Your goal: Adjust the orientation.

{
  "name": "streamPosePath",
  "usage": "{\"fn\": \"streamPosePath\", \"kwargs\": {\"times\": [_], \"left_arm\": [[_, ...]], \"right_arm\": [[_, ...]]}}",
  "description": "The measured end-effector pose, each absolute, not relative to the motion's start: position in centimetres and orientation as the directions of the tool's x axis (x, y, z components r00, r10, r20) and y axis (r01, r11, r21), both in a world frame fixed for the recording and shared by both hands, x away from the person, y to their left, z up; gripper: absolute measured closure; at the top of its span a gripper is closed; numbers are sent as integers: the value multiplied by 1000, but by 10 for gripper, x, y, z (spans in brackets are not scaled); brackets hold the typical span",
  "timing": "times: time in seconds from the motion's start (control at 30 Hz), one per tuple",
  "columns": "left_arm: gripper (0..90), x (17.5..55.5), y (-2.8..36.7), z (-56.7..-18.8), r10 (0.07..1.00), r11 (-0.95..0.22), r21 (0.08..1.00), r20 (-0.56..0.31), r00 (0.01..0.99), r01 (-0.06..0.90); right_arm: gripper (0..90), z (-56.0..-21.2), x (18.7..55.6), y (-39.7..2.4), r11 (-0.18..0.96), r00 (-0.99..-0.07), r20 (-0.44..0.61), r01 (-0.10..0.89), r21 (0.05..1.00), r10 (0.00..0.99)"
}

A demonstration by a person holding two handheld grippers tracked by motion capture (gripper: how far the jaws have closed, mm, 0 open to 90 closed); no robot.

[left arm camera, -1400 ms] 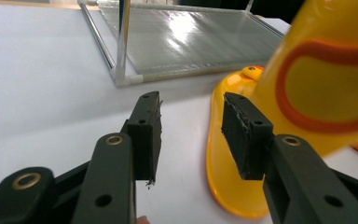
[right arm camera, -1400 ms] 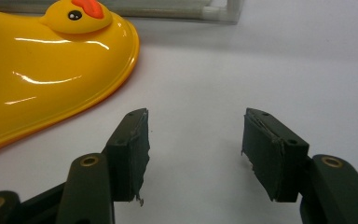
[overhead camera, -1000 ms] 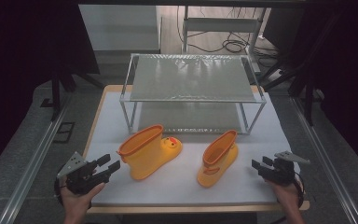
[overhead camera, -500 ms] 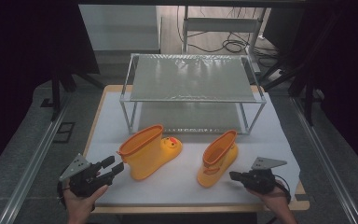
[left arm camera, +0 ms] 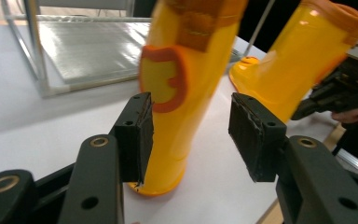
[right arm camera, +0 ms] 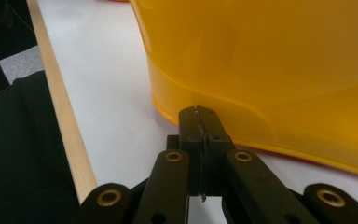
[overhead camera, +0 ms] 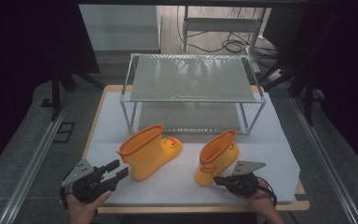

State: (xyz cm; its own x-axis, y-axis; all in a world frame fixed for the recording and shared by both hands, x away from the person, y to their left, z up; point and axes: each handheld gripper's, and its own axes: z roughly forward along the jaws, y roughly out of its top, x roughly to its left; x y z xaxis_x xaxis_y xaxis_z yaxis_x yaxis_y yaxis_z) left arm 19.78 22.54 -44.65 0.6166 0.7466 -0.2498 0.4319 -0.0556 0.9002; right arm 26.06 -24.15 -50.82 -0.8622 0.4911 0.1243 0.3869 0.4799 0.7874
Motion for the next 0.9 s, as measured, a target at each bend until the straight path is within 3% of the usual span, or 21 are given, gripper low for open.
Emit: {"fn": "streamPosePath", "kwargs": {"times": [0.73, 0.9], "left_arm": [[491, 202, 220, -451, 745, -60, 896, -253, 617, 440], [492, 201, 218, -451, 741, -60, 897, -254, 622, 438]], "right_arm": [[852, -509, 261, -235, 458, -849, 112, 385, 801, 517], [766, -504, 257, -260, 417, -824, 113, 393, 819, 555]]}}
